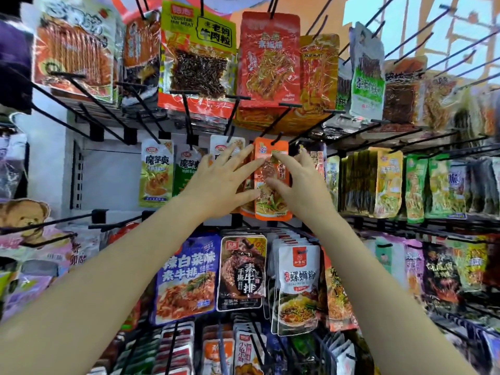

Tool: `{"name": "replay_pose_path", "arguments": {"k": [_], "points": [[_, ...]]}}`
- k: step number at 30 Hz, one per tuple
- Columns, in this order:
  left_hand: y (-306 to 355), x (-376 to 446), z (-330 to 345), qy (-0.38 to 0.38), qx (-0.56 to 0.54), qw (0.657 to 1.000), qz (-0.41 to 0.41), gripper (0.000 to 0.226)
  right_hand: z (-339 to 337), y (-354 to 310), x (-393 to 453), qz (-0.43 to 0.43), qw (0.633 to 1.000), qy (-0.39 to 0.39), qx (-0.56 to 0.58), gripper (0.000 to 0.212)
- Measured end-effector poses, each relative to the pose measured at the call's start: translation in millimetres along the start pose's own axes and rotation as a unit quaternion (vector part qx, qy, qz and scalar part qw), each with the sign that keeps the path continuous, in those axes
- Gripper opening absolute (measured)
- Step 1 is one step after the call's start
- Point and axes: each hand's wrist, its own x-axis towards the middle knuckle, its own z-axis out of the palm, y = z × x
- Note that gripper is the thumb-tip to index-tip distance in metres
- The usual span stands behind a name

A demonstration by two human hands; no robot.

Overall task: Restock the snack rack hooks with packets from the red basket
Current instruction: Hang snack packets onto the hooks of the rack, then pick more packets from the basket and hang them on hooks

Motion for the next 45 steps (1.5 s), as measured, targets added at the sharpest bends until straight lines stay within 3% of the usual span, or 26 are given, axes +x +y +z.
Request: {"name": "replay_pose_path", "arguments": {"k": [4, 10, 14, 18, 22, 24, 27, 31, 34, 38, 41, 45], "points": [[-4.7, 1.9, 9.2, -0.035, 0.001, 0.999, -0.022, 0.071, 8.5, 6.5, -2.7, 0.013, 0.998, -0.058, -0.029, 0.061], [-7.0, -4.6, 2.0, -0.025, -0.048, 0.998, -0.020, 0.068, 7.4, 9.0, -5.8, 0.020, 0.999, -0.026, 0.003, 0.056], [7.6, -20.3, -9.2, 0.112, -0.122, 0.986, 0.019, 0.063, -10.7, 5.2, -25.8, -0.019, 0.998, 0.047, 0.042, 0.045], [49.5, -35.5, -12.9, 0.212, -0.233, 0.946, 0.077, 0.053, -49.4, 6.8, -72.2, -0.039, 0.990, 0.126, 0.056, 0.036], [127.2, -59.3, 11.6, 0.292, -0.306, 0.893, 0.154, 0.040, -89.6, 29.7, -149.9, 0.003, 0.989, 0.149, 0.011, 0.036], [174.7, -77.8, 38.7, 0.287, -0.356, 0.873, 0.172, 0.037, -104.3, 53.1, -200.3, 0.044, 0.988, 0.148, -0.026, 0.034], [252.0, -103.2, 91.5, 0.198, -0.447, 0.851, 0.190, 0.035, -119.2, 97.8, -286.8, 0.162, 0.978, 0.106, -0.081, 0.033], [348.0, -145.7, 177.5, -0.001, -0.490, 0.846, 0.210, 0.040, -119.5, 148.7, -420.1, 0.340, 0.932, 0.039, -0.116, 0.035], [407.9, -194.3, 241.8, -0.159, -0.491, 0.824, 0.236, 0.053, -111.2, 170.5, -522.1, 0.473, 0.868, -0.058, -0.143, 0.036], [455.8, -267.8, 299.5, -0.353, -0.477, 0.770, 0.236, 0.059, -101.5, 171.2, -626.0, 0.622, 0.756, -0.184, -0.089, 0.045], [467.4, -313.4, 329.3, -0.421, -0.447, 0.743, 0.265, 0.066, -89.5, 171.0, -674.1, 0.674, 0.690, -0.256, -0.052, 0.049], [470.1, -335.5, 343.4, -0.454, -0.421, 0.738, 0.269, 0.077, -68.5, 177.3, -709.8, 0.721, 0.625, -0.299, -0.016, 0.049]]}}
